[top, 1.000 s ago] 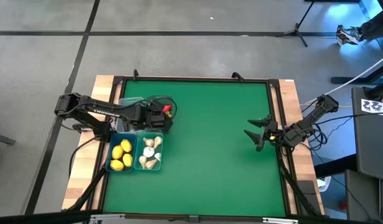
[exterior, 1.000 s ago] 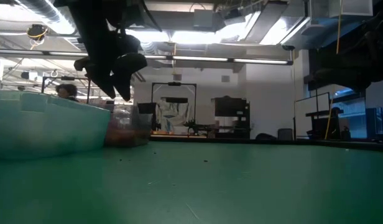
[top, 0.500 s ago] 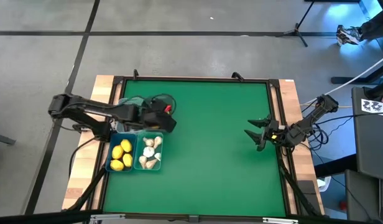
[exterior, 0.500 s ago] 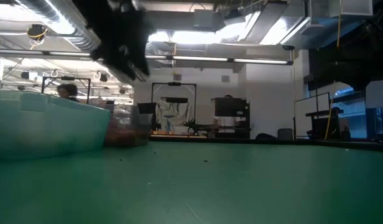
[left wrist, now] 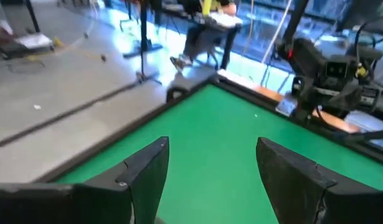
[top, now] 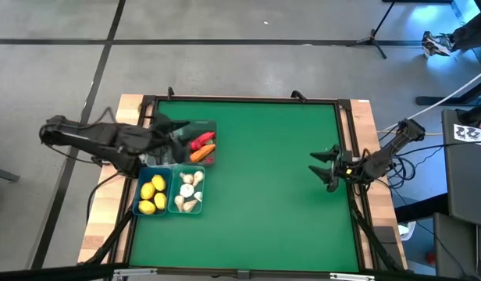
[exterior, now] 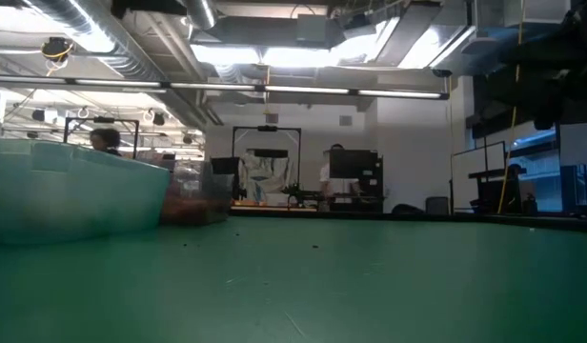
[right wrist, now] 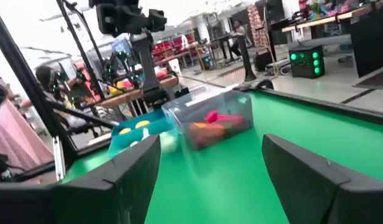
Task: Sort produce into baskets
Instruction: Return to Home Position
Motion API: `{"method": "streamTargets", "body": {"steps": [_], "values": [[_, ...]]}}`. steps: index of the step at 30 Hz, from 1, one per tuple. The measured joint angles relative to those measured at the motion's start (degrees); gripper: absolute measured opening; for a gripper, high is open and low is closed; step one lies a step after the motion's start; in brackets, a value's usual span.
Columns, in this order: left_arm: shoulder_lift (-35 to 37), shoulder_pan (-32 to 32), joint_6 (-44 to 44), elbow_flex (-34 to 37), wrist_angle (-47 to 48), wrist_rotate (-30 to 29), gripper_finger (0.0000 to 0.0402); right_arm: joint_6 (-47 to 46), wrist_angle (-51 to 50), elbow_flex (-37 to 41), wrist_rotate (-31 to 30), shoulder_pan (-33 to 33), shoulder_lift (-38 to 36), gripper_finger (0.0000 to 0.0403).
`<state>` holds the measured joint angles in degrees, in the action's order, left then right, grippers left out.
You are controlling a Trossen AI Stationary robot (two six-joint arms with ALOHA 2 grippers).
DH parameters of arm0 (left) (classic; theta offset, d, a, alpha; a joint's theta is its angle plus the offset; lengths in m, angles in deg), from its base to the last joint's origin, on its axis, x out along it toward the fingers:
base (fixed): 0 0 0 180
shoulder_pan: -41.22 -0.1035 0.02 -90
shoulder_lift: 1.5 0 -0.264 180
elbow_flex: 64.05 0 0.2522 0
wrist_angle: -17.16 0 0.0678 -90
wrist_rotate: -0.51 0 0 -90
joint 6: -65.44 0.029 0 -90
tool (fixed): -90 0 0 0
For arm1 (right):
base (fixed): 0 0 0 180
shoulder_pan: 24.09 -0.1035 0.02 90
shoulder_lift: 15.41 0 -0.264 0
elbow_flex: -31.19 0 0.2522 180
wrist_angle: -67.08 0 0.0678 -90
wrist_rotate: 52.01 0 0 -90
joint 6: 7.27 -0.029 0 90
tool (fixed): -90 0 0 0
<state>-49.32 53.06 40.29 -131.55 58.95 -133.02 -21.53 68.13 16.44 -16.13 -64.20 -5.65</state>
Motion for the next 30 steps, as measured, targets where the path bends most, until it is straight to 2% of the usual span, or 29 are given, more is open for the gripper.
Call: {"method": "streamTargets", "body": {"steps": [5,10,12,15,18,22,30], "values": [[6.99,4.99,-0.01,4.13,0.49,-6.99,0.0237,4.9,3.97,-0.07,3.74,-0.01,-2.83,0.028],[13.63,8.04,-0.24,12.46,-4.74,-8.12,0.0237,9.52,4.21,-0.15,6.94,-0.01,-9.36,0.028],[15.89,8.77,0.09,15.23,-6.67,-8.17,0.0237,11.24,4.18,-0.74,7.6,-0.01,-9.53,0.028],[19.25,9.73,1.01,17.9,-7.73,-8.17,0.0237,11.78,-3.73,-5.31,8.61,-0.03,-9.56,0.028],[22.91,10.48,1.07,19.69,-7.82,-8.18,0.0237,8.18,-13.97,-10.62,8.45,-0.01,-9.59,0.028],[26.69,10.66,1.71,21.22,-9.38,-8.26,0.0237,6.11,-19.53,-16.29,10.42,-0.01,-9.64,0.028],[31.78,10.64,4.76,26.07,-10.63,-10.1,0.0237,2.82,-27.3,-17.11,6.54,0.02,-9.59,0.028]]}}
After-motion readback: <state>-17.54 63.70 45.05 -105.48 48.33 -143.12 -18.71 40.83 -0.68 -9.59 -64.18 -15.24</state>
